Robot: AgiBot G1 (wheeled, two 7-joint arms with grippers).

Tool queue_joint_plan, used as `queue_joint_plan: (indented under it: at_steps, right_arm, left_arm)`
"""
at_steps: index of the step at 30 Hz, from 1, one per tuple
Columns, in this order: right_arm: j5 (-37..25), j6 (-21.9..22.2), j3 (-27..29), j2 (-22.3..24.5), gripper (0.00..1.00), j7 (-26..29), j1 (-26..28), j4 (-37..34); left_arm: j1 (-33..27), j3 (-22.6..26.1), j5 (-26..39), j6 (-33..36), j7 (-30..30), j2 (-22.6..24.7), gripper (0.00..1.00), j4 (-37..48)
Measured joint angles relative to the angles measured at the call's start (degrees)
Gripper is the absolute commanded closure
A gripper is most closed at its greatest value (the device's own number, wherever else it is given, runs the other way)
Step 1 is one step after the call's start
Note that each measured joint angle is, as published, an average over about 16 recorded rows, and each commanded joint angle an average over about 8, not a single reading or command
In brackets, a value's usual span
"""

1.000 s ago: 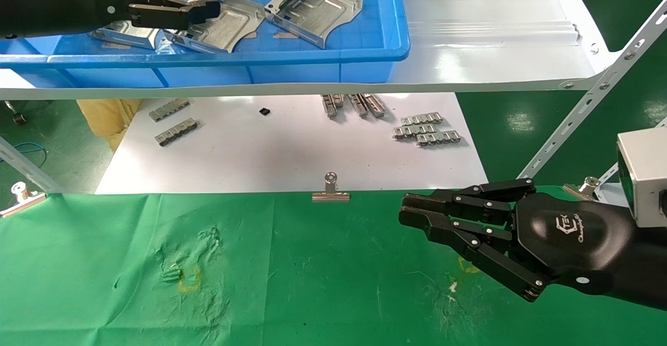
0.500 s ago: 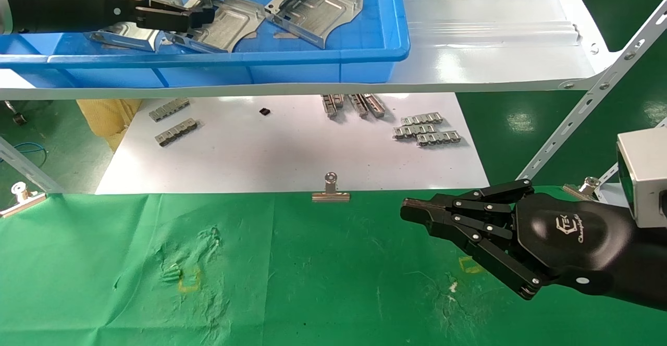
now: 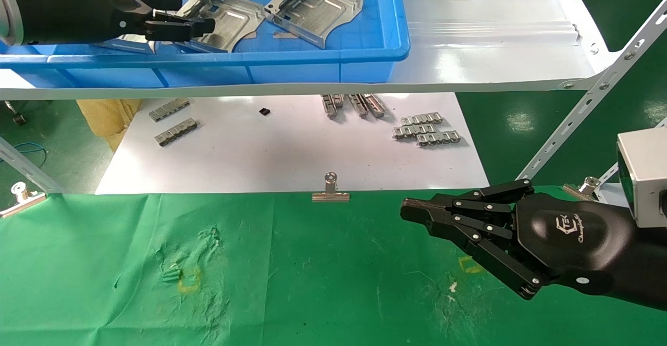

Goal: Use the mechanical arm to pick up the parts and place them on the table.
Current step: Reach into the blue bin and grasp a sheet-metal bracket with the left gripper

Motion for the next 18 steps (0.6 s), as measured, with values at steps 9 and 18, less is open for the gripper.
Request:
queue_joint_plan:
  at_steps: [9, 18]
  right_arm:
    - [0.00, 0.00, 0.00, 0.00, 1.00, 0.00, 0.00, 0.00]
    - [0.00, 0.00, 0.00, 0.00, 1.00, 0.00, 0.00, 0.00]
  left_arm:
    - [-0.25, -0.05, -0.04, -0.71, 1.49, 0.36, 1.00, 1.38]
    - [-0.54, -0.24, -0.28, -1.75, 2.57, 0.49, 1.00, 2.01]
